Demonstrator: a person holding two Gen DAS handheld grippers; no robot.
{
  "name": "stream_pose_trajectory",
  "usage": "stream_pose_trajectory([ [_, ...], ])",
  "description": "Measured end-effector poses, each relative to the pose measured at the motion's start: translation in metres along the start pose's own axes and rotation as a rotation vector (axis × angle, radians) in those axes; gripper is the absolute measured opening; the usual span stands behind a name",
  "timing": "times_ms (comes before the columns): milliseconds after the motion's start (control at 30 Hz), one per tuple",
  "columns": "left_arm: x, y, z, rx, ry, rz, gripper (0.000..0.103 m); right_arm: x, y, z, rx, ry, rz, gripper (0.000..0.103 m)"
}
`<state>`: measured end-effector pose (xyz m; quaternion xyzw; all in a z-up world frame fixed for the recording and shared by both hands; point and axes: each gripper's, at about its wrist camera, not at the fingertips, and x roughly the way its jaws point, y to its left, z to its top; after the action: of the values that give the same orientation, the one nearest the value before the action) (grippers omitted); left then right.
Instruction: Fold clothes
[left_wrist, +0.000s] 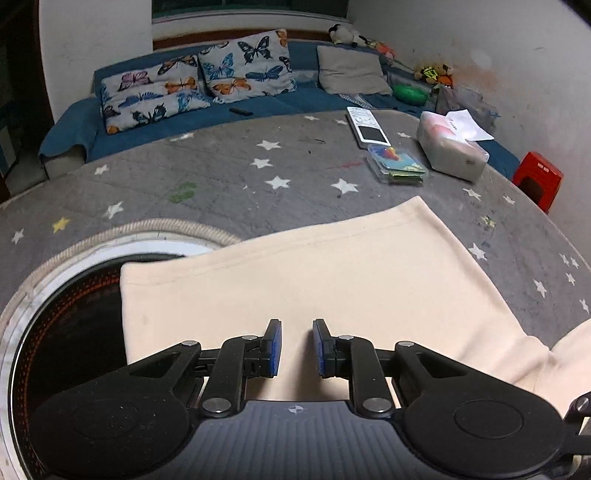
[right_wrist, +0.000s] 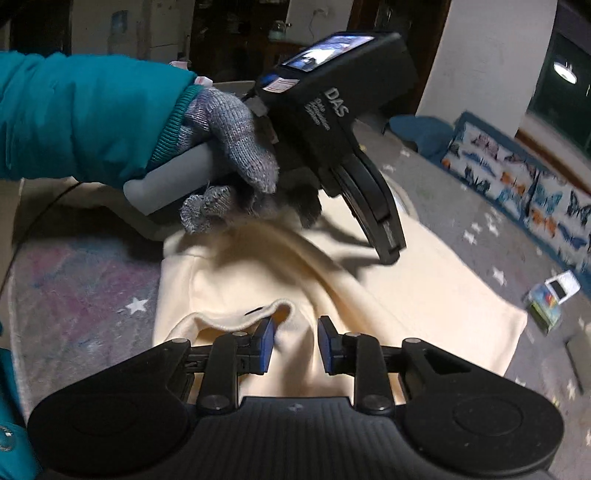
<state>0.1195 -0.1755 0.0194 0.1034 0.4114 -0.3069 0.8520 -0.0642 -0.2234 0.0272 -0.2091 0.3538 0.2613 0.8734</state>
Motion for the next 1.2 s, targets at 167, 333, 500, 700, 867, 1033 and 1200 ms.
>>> stream_pose_trajectory([
  [167, 0.002, 0.003, 0.002, -0.008, 0.003, 0.008, 0.024, -0.004, -0.002, -0.003, 0.030, -0.018, 0.031, 0.004],
  [333, 0.002, 0.006, 0.001, -0.012, -0.002, 0.017, 0.025, -0.036, 0.006, -0.010, -0.018, -0.028, 0.105, 0.004],
  [500, 0.003, 0.006, 0.001, -0.012, -0.008, 0.024, 0.024, -0.057, 0.031, -0.020, -0.075, 0.007, 0.177, 0.004],
  [700, -0.001, 0.006, -0.001, -0.026, -0.016, 0.038, 0.025, -0.049, 0.037, -0.033, -0.040, 0.047, 0.207, 0.006],
  [867, -0.034, 0.000, -0.014, -0.030, -0.079, 0.002, 0.025, -0.055, 0.037, -0.041, 0.009, 0.045, 0.240, 0.010],
  [1033, -0.073, -0.021, -0.050, -0.027, -0.121, -0.102, 0.025, -0.083, 0.014, -0.046, 0.139, -0.013, 0.175, 0.012],
  [1200, -0.095, -0.051, -0.086, 0.009, -0.146, -0.143, 0.025, -0.108, -0.019, -0.072, 0.315, -0.023, -0.023, 0.016],
])
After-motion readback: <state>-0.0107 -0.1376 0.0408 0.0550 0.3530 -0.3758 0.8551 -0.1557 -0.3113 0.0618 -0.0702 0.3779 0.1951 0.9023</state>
